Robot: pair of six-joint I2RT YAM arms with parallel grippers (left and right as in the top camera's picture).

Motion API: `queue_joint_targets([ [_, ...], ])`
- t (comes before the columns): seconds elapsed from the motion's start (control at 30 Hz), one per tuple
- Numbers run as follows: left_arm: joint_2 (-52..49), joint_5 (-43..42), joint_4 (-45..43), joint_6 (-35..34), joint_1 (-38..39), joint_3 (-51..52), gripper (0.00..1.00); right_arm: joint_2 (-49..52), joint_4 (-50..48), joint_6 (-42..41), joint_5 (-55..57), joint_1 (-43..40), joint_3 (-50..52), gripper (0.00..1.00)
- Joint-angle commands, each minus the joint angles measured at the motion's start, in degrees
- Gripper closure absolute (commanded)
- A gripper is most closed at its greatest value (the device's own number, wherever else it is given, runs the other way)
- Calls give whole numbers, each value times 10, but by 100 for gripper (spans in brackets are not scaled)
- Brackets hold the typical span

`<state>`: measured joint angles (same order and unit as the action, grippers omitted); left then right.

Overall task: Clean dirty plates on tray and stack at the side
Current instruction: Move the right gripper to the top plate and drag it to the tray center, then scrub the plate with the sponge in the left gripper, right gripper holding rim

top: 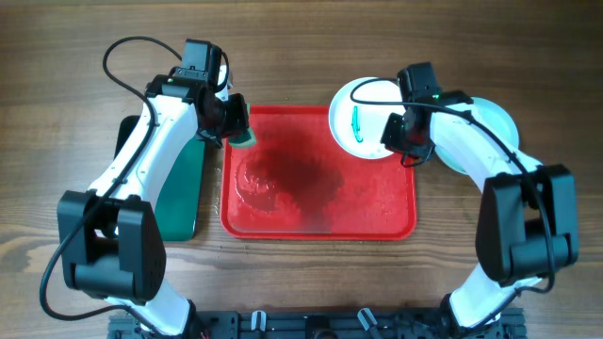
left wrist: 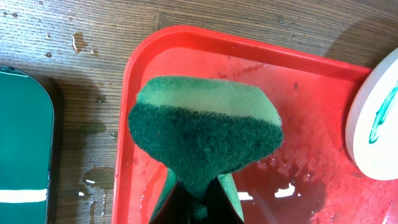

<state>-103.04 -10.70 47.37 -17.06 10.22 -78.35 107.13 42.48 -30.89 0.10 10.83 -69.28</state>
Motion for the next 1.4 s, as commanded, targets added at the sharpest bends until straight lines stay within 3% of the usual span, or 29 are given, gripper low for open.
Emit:
queue_joint_targets([
  [0.0, 9, 3, -2, -3, 3, -3, 96, 30, -1, -5, 6, 2, 14, 79],
  [0.37, 9, 3, -2, -3, 3, -3, 96, 14, 47, 40, -80, 100, 2, 83],
  [0.53, 9, 3, -2, -3, 3, -3, 96, -7, 48, 103, -74, 110, -23, 62],
  [0.73, 9, 3, -2, -3, 3, -3, 96, -5, -47, 223, -9, 97, -23, 43],
  [1.0, 9, 3, -2, -3, 3, -3, 96, 53, -153, 341, -40, 81, -24, 42],
  [1.1, 9, 3, -2, -3, 3, -3, 96, 73, -156, 339, -57, 80, -24, 46],
  [1.2, 9, 3, -2, -3, 3, -3, 96, 75, -156, 322, -67, 80, -24, 65],
  [1.23, 9, 3, -2, -3, 3, -3, 96, 74, -155, 311, -68, 80, -24, 79],
  [1.3, 9, 3, -2, -3, 3, -3, 96, 74, -148, 272, -74, 80, -24, 96],
  [1.37, 9, 3, -2, -3, 3, -3, 96, 74, -132, 232, -111, 81, -24, 95],
])
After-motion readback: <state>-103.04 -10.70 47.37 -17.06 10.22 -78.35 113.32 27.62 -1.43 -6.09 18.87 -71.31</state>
